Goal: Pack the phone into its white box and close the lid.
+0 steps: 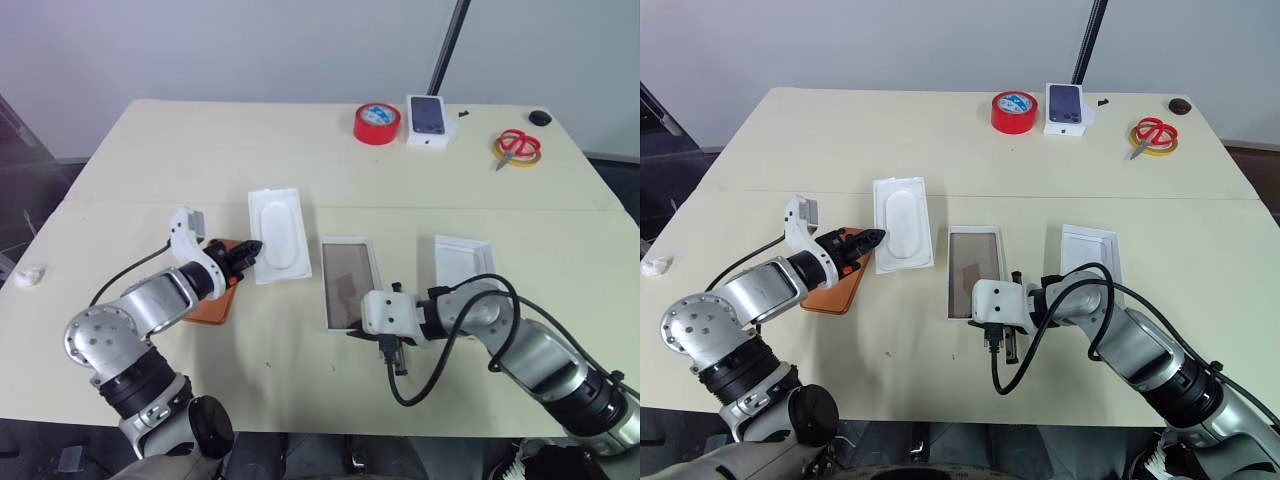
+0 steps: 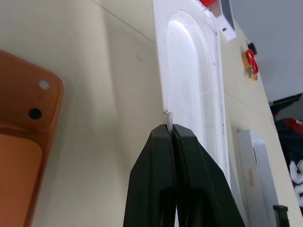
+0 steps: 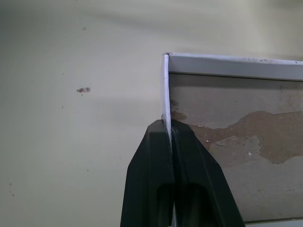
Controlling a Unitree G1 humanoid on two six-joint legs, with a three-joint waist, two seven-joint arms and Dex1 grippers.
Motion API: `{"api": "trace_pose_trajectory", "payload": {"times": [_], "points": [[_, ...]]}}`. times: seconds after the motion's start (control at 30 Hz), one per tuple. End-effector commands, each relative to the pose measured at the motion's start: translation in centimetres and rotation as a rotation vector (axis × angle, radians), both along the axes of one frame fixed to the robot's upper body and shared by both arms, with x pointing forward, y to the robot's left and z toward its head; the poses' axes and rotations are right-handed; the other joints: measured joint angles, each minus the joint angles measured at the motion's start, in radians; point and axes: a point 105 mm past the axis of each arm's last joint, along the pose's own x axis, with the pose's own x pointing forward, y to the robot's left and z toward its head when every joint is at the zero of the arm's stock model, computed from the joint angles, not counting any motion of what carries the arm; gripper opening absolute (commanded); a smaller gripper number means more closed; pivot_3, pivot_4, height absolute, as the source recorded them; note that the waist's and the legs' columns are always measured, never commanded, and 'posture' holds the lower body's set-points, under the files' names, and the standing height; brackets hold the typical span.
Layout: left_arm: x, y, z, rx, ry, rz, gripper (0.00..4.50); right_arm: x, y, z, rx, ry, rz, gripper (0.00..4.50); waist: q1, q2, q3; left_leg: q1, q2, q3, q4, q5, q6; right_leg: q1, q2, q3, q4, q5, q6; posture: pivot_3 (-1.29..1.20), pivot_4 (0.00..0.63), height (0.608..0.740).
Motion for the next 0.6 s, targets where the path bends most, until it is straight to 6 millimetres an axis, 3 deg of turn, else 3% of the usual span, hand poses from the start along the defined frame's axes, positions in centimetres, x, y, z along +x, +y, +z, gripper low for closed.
{"api": "trace_pose_trajectory", "payload": {"times": [0.03,0.13,0.27,0.43,0.6], "points": [[-0.8,-2.2,0.6,0.003,-0.037,-0.075,0.0,1.5,0.0,3.1,0.102,-0.036,-0.08,1.38,0.0,0.0,0.0,0.0,0.0,0.0,0.0,0.0,0.0,0.0,0.0,0.0,0.0,0.0,0.0,0.0,0.15,0.732],[-1.3,-3.7,0.3,-0.01,-0.024,-0.1,0.0,2.7,-1.3,4.7,0.145,-0.05,-0.165,2.88,0.001,0.0,0.0,0.0,0.0,0.0,0.0,0.0,0.0,0.0,-0.001,0.0,0.0,0.0,0.0,0.0,0.15,0.732],[-1.9,-6.1,0.0,-0.033,0.001,-0.132,0.0,3.7,-3.8,6.5,0.182,-0.066,-0.242,2.88,0.003,0.0,0.0,0.0,0.0,0.0,0.0,0.0,0.0,0.0,-0.001,0.0,0.0,0.0,0.0,0.0,0.15,0.732],[-2.9,-8.6,-1.0,-0.033,0.057,-0.182,0.0,5.1,-6.5,6.9,0.147,-0.12,-0.319,2.88,-0.002,-0.001,0.001,0.0,-0.002,0.0,0.0,0.0,0.0,0.001,0.001,0.0,0.0,0.0,0.0,0.0,0.15,0.732],[-3.1,-9.6,-1.3,-0.037,0.079,-0.211,0.0,5.6,-6.8,7.0,0.147,-0.138,-0.322,2.88,-0.001,-0.001,0.001,0.0,-0.002,0.0,0.0,0.0,0.0,0.0,0.001,0.001,0.0,0.0,0.0,0.0,0.15,0.732]]}}
